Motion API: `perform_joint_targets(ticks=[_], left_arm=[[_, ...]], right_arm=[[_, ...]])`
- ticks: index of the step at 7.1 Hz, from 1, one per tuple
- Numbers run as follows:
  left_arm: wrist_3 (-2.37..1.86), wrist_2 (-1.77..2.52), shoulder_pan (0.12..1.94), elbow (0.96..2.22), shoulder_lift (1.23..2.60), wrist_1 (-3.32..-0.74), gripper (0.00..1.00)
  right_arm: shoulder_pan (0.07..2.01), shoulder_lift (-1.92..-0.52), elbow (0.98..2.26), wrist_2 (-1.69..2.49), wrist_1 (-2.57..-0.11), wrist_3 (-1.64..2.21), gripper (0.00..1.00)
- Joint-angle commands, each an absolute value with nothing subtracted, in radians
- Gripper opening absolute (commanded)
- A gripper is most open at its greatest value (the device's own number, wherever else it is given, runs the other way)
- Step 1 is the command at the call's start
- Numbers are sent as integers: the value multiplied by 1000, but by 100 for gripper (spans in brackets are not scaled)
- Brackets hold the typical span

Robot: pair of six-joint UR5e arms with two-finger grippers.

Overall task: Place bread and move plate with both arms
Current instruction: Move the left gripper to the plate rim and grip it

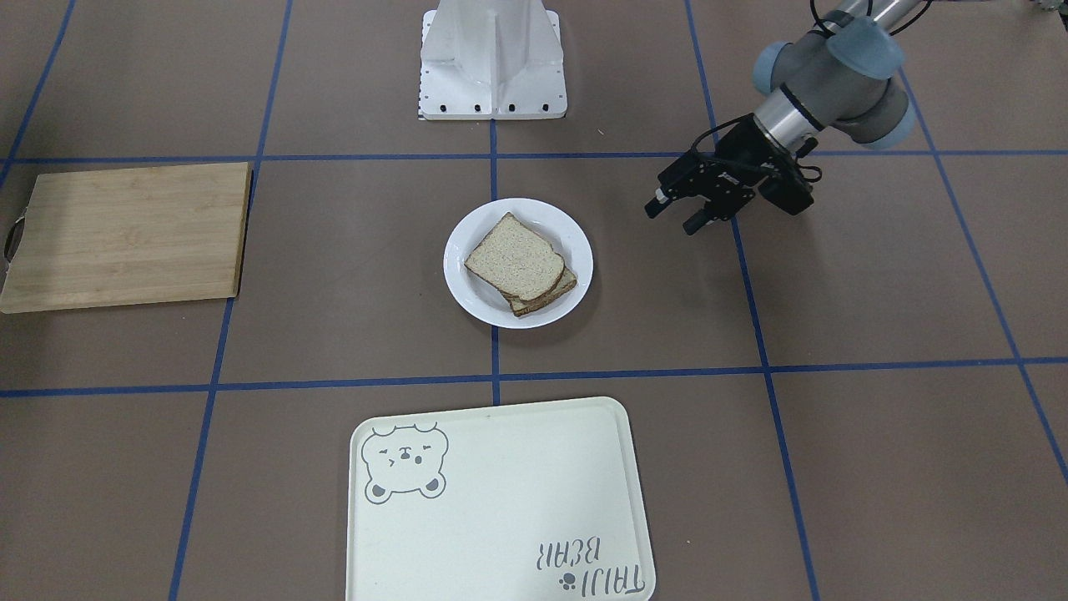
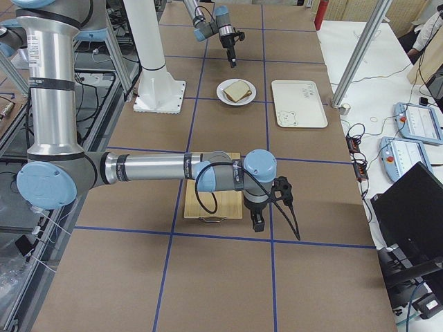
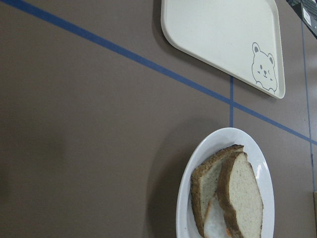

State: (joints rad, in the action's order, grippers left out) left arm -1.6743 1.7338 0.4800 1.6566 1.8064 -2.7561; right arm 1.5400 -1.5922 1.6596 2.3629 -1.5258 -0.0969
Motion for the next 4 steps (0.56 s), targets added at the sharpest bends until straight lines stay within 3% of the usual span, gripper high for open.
perform_joint_targets(ticks=[1, 4], left_arm=[[-1701, 1709, 459, 1538, 1906, -2781, 50], [-1704, 1715, 457, 1485, 1916, -2836, 49]], right_arm=[[1542, -1592, 1661, 2365, -1525, -80, 100], [1542, -1591, 1663, 2365, -1525, -78, 100]])
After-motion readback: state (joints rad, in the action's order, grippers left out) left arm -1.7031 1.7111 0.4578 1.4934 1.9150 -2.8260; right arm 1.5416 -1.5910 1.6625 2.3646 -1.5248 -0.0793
